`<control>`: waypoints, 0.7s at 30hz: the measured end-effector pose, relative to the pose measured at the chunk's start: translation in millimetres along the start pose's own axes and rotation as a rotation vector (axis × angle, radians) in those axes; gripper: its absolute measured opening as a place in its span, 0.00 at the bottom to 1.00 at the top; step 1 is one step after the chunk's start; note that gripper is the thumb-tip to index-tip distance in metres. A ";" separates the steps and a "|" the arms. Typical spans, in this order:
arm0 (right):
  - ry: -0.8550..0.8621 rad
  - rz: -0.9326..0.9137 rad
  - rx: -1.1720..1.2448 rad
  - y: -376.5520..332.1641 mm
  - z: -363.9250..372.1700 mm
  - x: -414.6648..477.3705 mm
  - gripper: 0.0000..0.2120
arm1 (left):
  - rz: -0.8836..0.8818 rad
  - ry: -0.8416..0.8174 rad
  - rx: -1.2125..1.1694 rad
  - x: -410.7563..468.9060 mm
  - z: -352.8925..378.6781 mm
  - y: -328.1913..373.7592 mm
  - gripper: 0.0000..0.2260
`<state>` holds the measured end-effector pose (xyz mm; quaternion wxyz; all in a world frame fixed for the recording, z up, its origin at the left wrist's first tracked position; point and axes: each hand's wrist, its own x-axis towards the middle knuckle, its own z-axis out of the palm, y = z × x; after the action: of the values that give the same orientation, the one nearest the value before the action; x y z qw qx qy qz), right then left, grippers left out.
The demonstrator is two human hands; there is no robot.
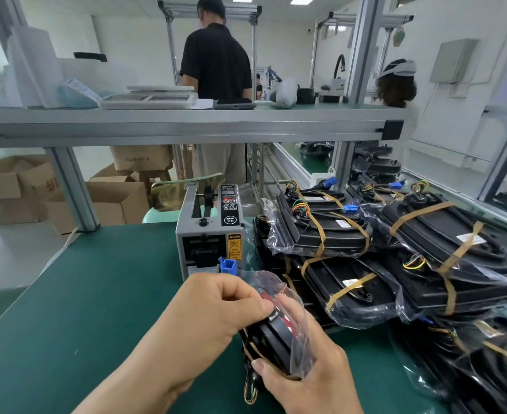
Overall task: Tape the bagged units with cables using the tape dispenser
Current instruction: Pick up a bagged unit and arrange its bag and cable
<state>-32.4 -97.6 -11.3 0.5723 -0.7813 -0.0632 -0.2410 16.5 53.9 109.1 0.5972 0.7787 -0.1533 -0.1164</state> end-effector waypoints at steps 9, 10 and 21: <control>0.014 -0.065 -0.028 -4.0 1.4 0.9 0.42 | 0.008 0.011 0.081 3.8 -3.2 -3.8 0.08; 0.011 -0.071 -0.025 -4.2 1.8 1.2 0.43 | 0.012 0.014 0.084 3.8 -3.5 -4.6 0.08; 0.003 -0.117 -0.013 0.0 4.0 2.1 0.43 | 0.044 0.054 0.098 4.7 -4.3 -11.7 0.08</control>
<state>-29.3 -94.3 -11.3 0.5522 -0.7797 -0.1061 -0.2755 23.6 58.8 98.9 0.5647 0.8063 -0.1594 -0.0745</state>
